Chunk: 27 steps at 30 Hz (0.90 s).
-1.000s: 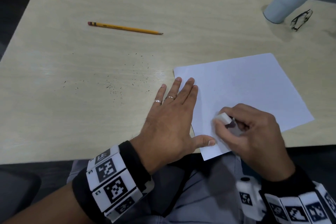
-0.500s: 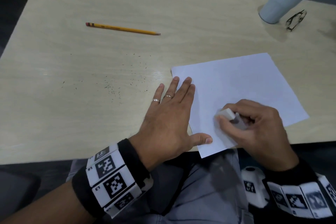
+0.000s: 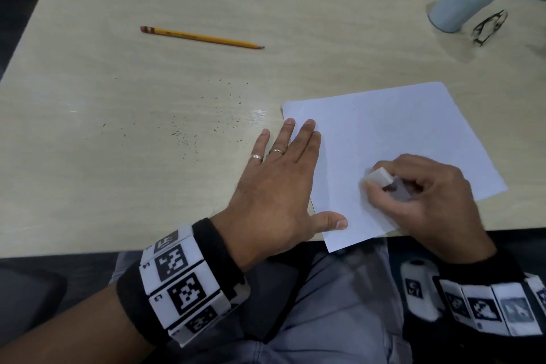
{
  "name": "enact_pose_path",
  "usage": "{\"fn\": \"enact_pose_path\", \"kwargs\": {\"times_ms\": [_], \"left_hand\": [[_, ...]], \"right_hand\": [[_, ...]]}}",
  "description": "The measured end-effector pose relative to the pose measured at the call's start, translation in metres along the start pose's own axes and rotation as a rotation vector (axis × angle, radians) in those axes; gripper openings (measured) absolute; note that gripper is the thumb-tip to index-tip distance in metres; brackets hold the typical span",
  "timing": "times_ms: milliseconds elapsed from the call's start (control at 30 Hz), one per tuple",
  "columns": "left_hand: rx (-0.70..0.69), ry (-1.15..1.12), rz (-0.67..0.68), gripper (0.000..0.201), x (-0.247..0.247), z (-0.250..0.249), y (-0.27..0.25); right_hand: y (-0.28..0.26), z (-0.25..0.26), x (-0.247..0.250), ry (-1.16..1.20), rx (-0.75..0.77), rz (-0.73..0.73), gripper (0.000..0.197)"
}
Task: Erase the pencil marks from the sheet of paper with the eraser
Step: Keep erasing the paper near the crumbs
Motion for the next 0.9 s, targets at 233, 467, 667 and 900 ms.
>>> {"fn": "enact_pose_path", "kwargs": {"times_ms": [233,467,667,900], "left_hand": [[-0.003,0.011,0.011,0.126,0.001,0.0,0.0],[0.004,0.014,0.026,0.127,0.003,-0.001,-0.002],[0.005,0.021,0.033,0.127,0.003,-0.001,-0.001],[0.005,0.03,0.028,0.126,0.001,-0.001,0.001]], "right_hand": [[-0.007,0.009,-0.011,0.04,-0.029,0.02,0.02],[-0.013,0.032,-0.013,-0.071,0.054,-0.007,0.019],[0.006,0.01,-0.004,-0.114,-0.065,-0.122,0.019],[0.011,0.002,-0.006,-0.099,-0.144,-0.145,0.02]]}}
Point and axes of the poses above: each hand's wrist, its own y-axis towards the middle knuckle, its own x-axis out of the back of the hand, z = x × y, the point moved 2 cm from there along y, towards the middle knuckle, and after that the axes turned 6 degrees about -y, right-handed, at the moved point
